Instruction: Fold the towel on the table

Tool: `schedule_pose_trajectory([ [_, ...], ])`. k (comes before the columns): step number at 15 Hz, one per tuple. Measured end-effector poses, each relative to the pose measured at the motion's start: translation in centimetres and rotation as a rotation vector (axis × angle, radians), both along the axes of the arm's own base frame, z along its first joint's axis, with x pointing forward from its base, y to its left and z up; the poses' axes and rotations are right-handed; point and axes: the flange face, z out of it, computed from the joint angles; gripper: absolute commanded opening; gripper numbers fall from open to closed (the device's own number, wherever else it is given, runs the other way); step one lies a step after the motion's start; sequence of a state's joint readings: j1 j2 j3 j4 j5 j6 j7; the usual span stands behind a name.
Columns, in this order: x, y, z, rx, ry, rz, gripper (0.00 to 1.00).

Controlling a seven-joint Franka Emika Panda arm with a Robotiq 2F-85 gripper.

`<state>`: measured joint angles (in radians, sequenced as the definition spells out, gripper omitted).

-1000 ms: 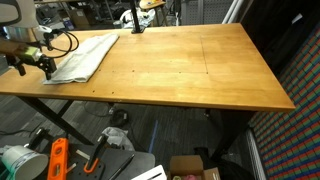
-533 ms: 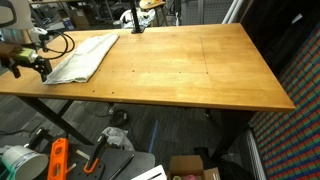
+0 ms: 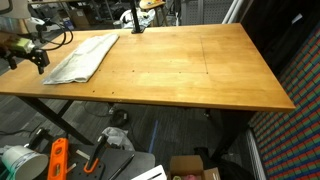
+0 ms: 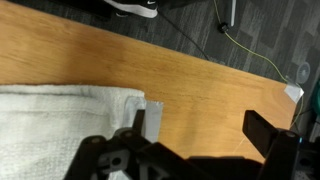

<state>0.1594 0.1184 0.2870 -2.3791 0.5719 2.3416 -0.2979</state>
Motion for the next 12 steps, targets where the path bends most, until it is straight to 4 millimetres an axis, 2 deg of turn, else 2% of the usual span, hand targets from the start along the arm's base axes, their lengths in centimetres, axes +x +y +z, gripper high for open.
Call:
schedule_pose_trajectory([
  [3, 1.2, -1.4, 3.2, 0.015, -0.021, -0.032, 1.0],
  [6, 3.1, -2.0, 5.3, 0.021, -0.057, -0.107, 1.0],
  [9, 5.4, -1.3, 6.4, 0.025, -0.114, -0.198, 1.0],
  [12, 7.7, 0.1, 6.3, 0.005, -0.163, -0.28, 1.0],
])
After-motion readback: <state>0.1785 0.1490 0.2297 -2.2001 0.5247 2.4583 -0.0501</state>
